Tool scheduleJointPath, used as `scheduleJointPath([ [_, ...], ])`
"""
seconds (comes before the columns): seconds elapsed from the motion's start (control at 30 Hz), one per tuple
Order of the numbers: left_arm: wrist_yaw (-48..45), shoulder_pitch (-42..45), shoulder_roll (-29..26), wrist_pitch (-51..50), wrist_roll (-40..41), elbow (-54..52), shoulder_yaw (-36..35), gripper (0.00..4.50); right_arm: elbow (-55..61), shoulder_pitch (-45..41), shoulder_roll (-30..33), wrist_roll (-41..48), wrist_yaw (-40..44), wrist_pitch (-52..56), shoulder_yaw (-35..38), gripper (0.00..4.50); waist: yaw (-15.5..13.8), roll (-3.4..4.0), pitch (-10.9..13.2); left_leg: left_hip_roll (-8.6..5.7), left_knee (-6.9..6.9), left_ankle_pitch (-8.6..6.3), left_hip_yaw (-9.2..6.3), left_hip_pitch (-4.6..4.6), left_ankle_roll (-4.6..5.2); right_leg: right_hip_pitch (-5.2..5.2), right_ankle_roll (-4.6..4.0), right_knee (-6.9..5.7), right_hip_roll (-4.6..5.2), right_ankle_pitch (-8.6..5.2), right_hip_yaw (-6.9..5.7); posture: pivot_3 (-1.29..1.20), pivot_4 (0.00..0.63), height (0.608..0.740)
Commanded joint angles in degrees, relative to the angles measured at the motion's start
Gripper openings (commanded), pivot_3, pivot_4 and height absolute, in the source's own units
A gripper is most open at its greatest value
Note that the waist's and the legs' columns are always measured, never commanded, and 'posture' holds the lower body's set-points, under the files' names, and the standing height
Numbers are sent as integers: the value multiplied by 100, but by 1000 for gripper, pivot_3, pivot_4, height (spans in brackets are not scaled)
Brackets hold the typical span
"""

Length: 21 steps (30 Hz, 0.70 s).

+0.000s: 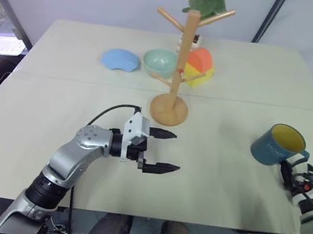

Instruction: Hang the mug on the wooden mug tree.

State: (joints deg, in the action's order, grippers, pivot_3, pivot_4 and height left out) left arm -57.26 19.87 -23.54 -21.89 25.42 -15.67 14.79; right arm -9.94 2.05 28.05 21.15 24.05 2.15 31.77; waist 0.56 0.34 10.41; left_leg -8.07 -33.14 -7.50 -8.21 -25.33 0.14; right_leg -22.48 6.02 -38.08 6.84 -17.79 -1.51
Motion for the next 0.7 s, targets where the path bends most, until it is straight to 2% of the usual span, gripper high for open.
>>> scheduleJointPath([
  [0.03,6,-10,-50,132,-2,-131,-115,4500,65,-75,84,95,90,-31,19,1370,-1,0,0,0,0,0,0,0,0,0,0,0,0,0,0,0,150,740],
  [0.1,14,-17,-61,142,-5,-124,-125,4500,79,-87,84,98,130,-22,-4,252,-1,0,0,0,0,0,0,0,0,0,0,0,0,0,0,0,150,740],
  [0.13,22,-25,-65,141,-6,-135,-124,4500,99,-77,86,100,151,-21,-14,70,-2,-1,0,0,0,0,0,0,0,0,0,0,0,0,0,0,150,740],
  [0.3,74,-53,-101,155,-1,-148,-177,4500,676,47,199,53,345,91,-209,70,-1,0,0,1,-1,0,0,0,0,0,1,0,0,0,0,0,150,740],
  [0.47,286,-44,-192,383,-127,95,-531,4500,2263,162,998,-645,888,264,-1139,70,41,7,-1,2,0,0,3,-1,0,-10,1,-3,-2,0,9,0,150,740],
  [0.63,368,-12,-402,702,-277,479,-925,4500,3580,-797,1881,-1107,1366,849,-2212,70,4,-2,3,18,-1,-1,12,-1,-2,-13,-1,-3,-4,5,3,0,150,740],
  [0.7,399,52,-517,823,-286,648,-1166,4500,3868,-1785,2078,-1544,1558,1226,-2953,70,-3,-5,5,18,-1,-7,12,-4,-12,-13,-2,1,-3,6,2,0,150,740],
])
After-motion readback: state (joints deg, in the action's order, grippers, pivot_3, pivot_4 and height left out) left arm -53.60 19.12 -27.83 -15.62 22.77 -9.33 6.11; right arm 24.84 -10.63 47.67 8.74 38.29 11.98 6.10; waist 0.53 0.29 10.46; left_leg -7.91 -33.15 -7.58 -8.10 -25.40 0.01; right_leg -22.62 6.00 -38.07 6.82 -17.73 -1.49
